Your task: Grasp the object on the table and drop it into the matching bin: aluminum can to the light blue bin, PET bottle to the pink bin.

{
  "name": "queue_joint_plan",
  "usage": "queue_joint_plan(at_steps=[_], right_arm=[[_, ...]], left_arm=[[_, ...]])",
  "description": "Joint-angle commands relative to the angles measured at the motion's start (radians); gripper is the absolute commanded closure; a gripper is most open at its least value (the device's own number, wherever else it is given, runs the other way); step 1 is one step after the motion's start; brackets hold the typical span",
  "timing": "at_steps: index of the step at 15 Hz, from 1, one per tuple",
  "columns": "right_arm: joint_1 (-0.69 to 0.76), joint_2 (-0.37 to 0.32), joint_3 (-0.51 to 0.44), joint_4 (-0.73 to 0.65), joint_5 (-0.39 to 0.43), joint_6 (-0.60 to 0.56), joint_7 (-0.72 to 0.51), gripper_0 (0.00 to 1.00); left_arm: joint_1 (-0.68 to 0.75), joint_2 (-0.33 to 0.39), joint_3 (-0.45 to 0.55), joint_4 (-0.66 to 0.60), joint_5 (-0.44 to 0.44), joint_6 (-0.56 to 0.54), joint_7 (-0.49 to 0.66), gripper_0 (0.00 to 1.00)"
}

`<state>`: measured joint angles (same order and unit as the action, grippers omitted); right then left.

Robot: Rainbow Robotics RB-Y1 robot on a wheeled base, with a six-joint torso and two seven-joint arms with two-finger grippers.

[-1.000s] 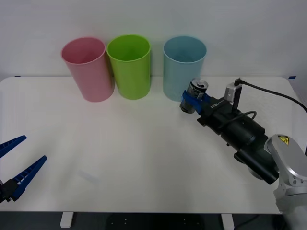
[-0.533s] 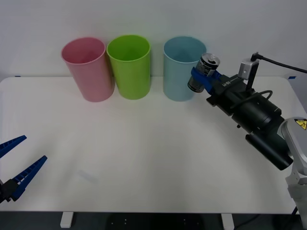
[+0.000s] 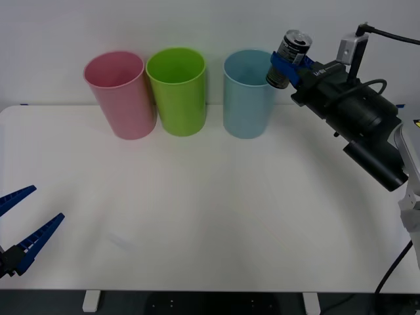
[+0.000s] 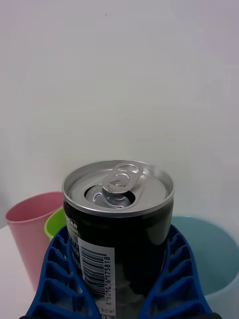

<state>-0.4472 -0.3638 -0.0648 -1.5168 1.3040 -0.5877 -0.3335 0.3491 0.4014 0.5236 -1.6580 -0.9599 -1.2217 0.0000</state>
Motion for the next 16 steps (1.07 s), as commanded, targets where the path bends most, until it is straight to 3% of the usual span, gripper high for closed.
queue_joint_plan(at_steps=[1, 10, 16], right_arm=[[-0.093, -0.001, -0.01, 0.098, 0.035, -0.001, -0.007, 1.0], [-0.366, 0.019, -0.026, 0.452, 0.106, -0.003, 0.024, 1.0], [-0.539, 0.146, -0.185, 0.684, 0.304, 0.075, 0.065, 1.0]], left_arm=[[0.0, 0.0, 0.0, 0.0, 0.0, 0.0, 0.0, 0.0], [0.0, 0.0, 0.0, 0.0, 0.0, 0.0, 0.0, 0.0], [0.0, 0.0, 0.0, 0.0, 0.0, 0.0, 0.0, 0.0]])
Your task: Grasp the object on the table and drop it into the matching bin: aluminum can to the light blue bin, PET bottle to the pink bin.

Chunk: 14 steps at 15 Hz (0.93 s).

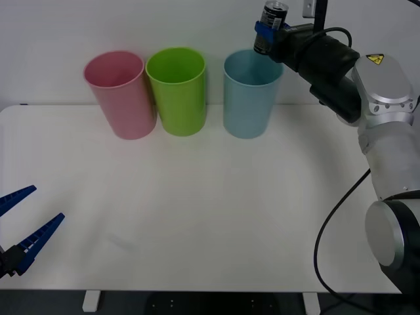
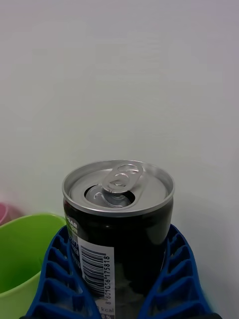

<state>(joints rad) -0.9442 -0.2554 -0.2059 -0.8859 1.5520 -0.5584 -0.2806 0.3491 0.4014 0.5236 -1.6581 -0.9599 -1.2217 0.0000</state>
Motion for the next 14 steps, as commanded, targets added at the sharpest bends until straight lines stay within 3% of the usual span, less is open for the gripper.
queue_joint_plan(at_steps=[1, 4, 11, 12, 13, 14], right_arm=[[-0.057, 0.057, -0.061, 0.076, 0.079, 0.077, 0.018, 1.0], [-0.108, 0.096, -0.081, 0.151, 0.102, 0.166, 0.041, 0.99], [-0.113, 0.099, -0.079, 0.16, 0.102, 0.175, 0.06, 0.95], [-0.113, 0.099, -0.078, 0.159, 0.102, 0.175, 0.061, 0.87], [-0.113, 0.099, -0.078, 0.159, 0.102, 0.175, 0.063, 0.4], [-0.113, 0.099, -0.076, 0.159, 0.102, 0.175, 0.067, 0.0]], left_arm=[[0.0, 0.0, 0.0, 0.0, 0.0, 0.0, 0.0, 0.0], [0.0, 0.0, 0.0, 0.0, 0.0, 0.0, 0.0, 0.0], [0.0, 0.0, 0.0, 0.0, 0.0, 0.0, 0.0, 0.0], [0.0, 0.0, 0.0, 0.0, 0.0, 0.0, 0.0, 0.0], [0.0, 0.0, 0.0, 0.0, 0.0, 0.0, 0.0, 0.0], [0.0, 0.0, 0.0, 0.0, 0.0, 0.0, 0.0, 0.0]])
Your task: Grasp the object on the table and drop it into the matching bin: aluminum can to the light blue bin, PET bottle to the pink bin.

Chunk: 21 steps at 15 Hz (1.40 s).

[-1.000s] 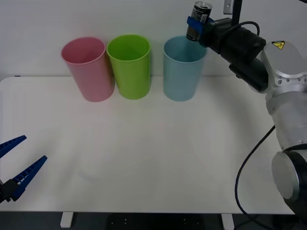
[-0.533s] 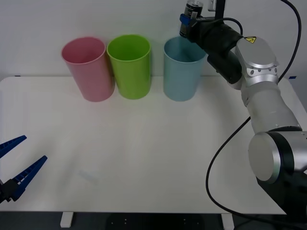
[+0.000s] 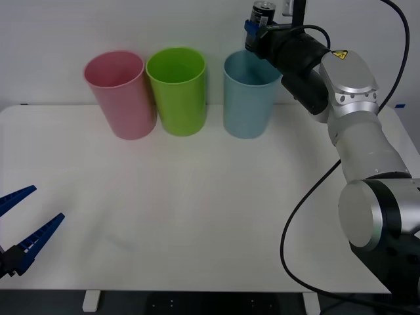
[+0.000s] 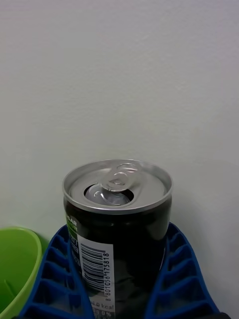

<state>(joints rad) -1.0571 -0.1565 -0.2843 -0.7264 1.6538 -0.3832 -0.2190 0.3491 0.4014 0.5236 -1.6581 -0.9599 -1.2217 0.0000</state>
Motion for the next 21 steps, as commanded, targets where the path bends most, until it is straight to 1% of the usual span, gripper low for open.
queue_joint_plan(at_steps=[1, 5, 11, 15, 21], right_arm=[[0.0, 0.0, 0.002, -0.001, 0.0, -0.002, 0.013, 0.0], [0.002, -0.002, -0.003, -0.001, -0.006, -0.017, 0.029, 0.0], [0.028, -0.026, -0.009, -0.014, -0.057, -0.089, 0.056, 0.0], [0.111, -0.031, 0.0, -0.122, -0.075, -0.134, 0.059, 0.0], [0.258, -0.048, 0.005, -0.295, -0.097, -0.289, 0.05, 0.0]], left_arm=[[0.0, 0.0, 0.0, 0.0, 0.0, 0.0, 0.0, 0.0], [0.0, 0.0, 0.0, 0.0, 0.0, 0.0, 0.0, 0.0], [0.0, 0.0, 0.0, 0.0, 0.0, 0.0, 0.0, 0.0], [0.0, 0.0, 0.0, 0.0, 0.0, 0.0, 0.0, 0.0], [0.0, 0.0, 0.0, 0.0, 0.0, 0.0, 0.0, 0.0]])
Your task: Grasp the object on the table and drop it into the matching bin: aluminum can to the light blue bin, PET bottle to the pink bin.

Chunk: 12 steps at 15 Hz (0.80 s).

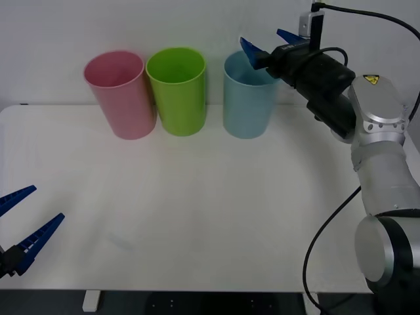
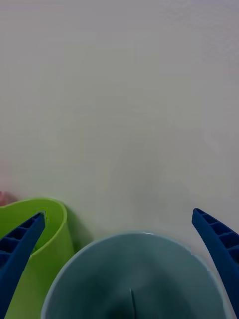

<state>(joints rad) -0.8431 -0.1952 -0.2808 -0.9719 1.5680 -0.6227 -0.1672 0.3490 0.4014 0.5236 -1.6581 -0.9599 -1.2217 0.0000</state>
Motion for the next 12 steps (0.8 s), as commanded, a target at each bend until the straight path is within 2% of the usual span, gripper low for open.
queue_joint_plan(at_steps=[1, 7, 10, 12], right_arm=[[0.068, -0.016, 0.005, -0.076, -0.02, -0.075, -0.001, 0.0], [0.243, -0.121, 0.15, -0.246, -0.181, -0.109, 0.003, 0.0], [0.338, -0.202, 0.246, -0.343, -0.281, -0.095, 0.012, 0.0], [0.411, -0.248, 0.275, -0.413, -0.325, -0.098, 0.025, 0.0]], left_arm=[[0.0, 0.0, 0.0, 0.0, 0.0, 0.0, 0.0, 0.0], [0.0, 0.0, 0.0, 0.0, 0.0, 0.0, 0.0, 0.0], [0.0, 0.0, 0.0, 0.0, 0.0, 0.0, 0.0, 0.0], [0.0, 0.0, 0.0, 0.0, 0.0, 0.0, 0.0, 0.0]])
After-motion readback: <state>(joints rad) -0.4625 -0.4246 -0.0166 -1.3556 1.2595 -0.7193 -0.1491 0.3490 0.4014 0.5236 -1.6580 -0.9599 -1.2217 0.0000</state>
